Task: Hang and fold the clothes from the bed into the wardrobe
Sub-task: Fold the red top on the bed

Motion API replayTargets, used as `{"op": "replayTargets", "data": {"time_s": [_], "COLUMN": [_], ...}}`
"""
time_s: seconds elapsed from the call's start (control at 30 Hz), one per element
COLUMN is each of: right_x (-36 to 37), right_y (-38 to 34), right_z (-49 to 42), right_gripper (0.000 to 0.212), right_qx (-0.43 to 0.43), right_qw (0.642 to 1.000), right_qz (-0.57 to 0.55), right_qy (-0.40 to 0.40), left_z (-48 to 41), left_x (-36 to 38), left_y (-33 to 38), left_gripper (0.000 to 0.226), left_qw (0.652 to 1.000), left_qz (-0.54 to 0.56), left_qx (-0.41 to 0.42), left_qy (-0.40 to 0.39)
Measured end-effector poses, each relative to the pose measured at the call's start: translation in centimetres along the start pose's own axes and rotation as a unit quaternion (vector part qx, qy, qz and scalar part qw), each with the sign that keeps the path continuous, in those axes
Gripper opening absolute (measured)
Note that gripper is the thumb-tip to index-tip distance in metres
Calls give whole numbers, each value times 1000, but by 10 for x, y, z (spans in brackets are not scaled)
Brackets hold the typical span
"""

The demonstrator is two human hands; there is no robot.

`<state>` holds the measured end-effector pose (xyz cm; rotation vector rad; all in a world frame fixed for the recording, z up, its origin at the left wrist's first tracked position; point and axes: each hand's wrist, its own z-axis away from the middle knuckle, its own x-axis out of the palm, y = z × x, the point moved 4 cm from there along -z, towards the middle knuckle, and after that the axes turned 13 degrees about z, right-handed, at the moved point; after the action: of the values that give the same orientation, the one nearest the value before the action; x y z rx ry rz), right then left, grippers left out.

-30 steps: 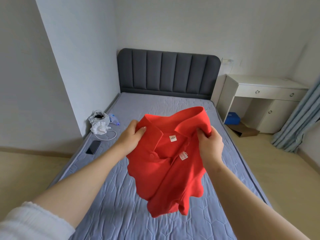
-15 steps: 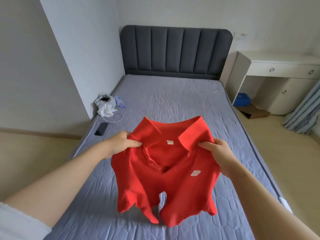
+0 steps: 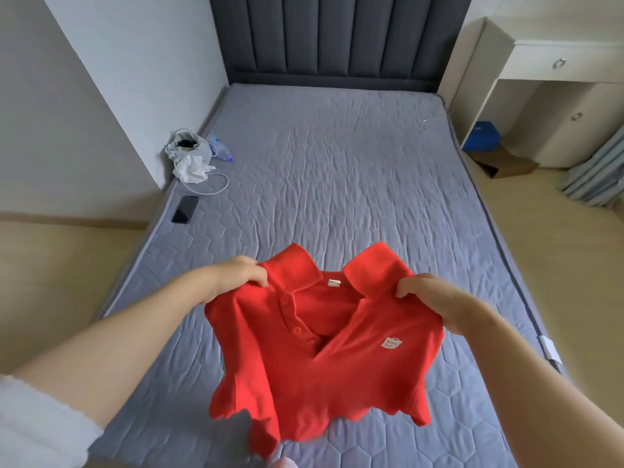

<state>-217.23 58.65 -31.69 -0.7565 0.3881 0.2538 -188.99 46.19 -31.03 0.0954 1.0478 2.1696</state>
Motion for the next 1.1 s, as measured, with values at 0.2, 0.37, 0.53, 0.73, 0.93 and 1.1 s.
{"op": "replayTargets", "data": {"time_s": [0.2,0.37,0.53,0.73,0.93,1.1], "right_x": [-17,-2,35,65,136,188], "right_y": [-28,-45,-1,42,135,243], "right_z": [-96,-159,-172,-181,-194,-197], "right_gripper": [35,56,60,59,60,57], "right_qx": [-14,-23,23,37,98,218], "right_qw": [955,960,976,983,990,972], "right_qz": [110,102,135,117,75,29], "right_qy": [274,260,170,134,73,78], "left_z": [-110,-179,-192,-199,-213,-222], "left_x": [-20,7,38,68,125,176], "left_y": [41,44,5,-40,-145,-240], "left_gripper": [44,66,62,60,54,52], "left_qw": [946,944,958,970,982,978], "left_qz": [-176,-216,-222,-202,-174,-204], "left_qx": [143,136,99,74,3,-22], "left_qy": [230,209,155,110,70,37]}}
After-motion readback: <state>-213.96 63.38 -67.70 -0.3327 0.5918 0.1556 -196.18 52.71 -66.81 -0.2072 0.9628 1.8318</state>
